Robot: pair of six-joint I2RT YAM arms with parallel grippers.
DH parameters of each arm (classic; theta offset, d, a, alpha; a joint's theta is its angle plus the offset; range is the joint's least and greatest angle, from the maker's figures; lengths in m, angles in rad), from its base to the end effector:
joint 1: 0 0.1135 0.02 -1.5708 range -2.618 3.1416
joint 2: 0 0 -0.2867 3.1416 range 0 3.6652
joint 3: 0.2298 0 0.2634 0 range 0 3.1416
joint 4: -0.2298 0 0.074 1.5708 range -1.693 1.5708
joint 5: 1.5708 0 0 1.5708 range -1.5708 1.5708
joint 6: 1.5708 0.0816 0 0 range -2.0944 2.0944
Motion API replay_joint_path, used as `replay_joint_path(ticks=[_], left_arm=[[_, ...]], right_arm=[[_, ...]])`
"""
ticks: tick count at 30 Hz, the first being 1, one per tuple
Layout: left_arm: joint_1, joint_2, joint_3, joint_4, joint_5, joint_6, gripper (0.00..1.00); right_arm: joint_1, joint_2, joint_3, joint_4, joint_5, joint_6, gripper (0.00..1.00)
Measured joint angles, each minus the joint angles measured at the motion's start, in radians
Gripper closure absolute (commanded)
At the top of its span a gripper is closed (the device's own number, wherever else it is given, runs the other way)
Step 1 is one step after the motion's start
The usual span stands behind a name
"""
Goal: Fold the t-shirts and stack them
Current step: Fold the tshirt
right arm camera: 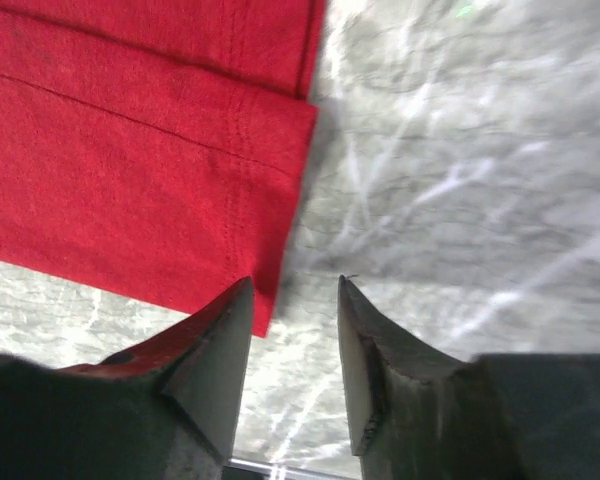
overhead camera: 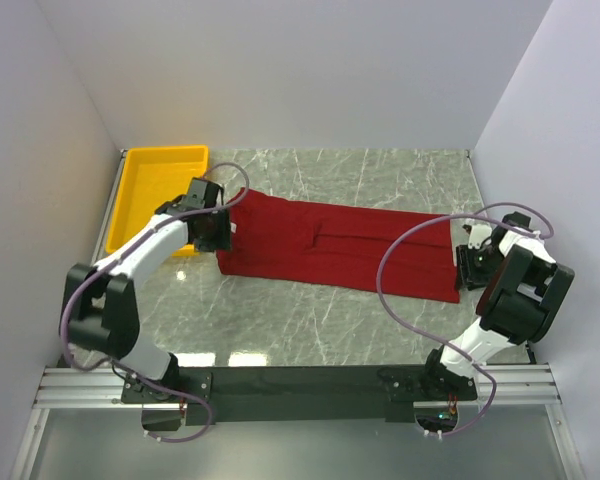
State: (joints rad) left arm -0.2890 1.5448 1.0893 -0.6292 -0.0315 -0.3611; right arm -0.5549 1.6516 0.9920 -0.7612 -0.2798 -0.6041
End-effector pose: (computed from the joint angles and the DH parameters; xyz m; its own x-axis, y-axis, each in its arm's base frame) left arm 0.3285 -0.0950 0.2036 -0.8885 -0.1042 -0.4469 -0.0461 0.9892 -0.1390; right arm 0.2714 -0.1417 0.1388 -0.9594 -0.0476 -0.2781 -0.0895 0.9861 0.1398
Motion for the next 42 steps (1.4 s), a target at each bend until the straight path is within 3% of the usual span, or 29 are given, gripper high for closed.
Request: replay_joint_path(ticks=[3,7,10,11,12,18,21,26,32,42], left_arm=[[-0.003,-0.087,0.022,0.003,0.007,0.001,0.42],[-0.003,-0.202,0.019,0.028,0.008,0.006,0.28],[-0.003,-0.275,-0.008,0.087,0.003,0.0,0.13],[-0.002,-0.295,-0.024,0.111,-0.003,-0.003,0.02],[-0.001,-0.311,-0.038,0.134,-0.013,-0.011,0.0],[0.055,-0.356,-0.123,0.256,-0.012,-0.135,0.01],[0.089,-0.394,-0.187,0.295,0.005,-0.188,0.0],[0.093,-0.547,-0.328,0.317,0.027,-0.257,0.01],[0.095,-0.75,-0.454,0.288,0.031,-0.336,0.01],[0.096,-0.845,-0.536,0.214,0.024,-0.412,0.0]], right_arm=[[0.0,-0.023,0.021,-0.002,0.008,-0.021,0.41],[0.0,-0.068,0.055,-0.024,-0.005,-0.073,0.37],[0.009,-0.082,0.109,-0.061,-0.046,-0.132,0.36],[0.018,-0.083,0.127,-0.072,-0.061,-0.154,0.36],[0.033,-0.083,0.142,-0.079,-0.073,-0.174,0.35],[0.262,-0.077,0.206,-0.105,-0.199,-0.328,0.33],[0.402,-0.027,0.318,-0.122,-0.276,-0.365,0.33],[0.636,0.254,0.752,-0.145,-0.344,-0.257,0.33],[0.831,0.652,1.287,-0.132,-0.279,-0.007,0.33],[0.926,0.805,1.326,-0.089,-0.137,0.196,0.33]])
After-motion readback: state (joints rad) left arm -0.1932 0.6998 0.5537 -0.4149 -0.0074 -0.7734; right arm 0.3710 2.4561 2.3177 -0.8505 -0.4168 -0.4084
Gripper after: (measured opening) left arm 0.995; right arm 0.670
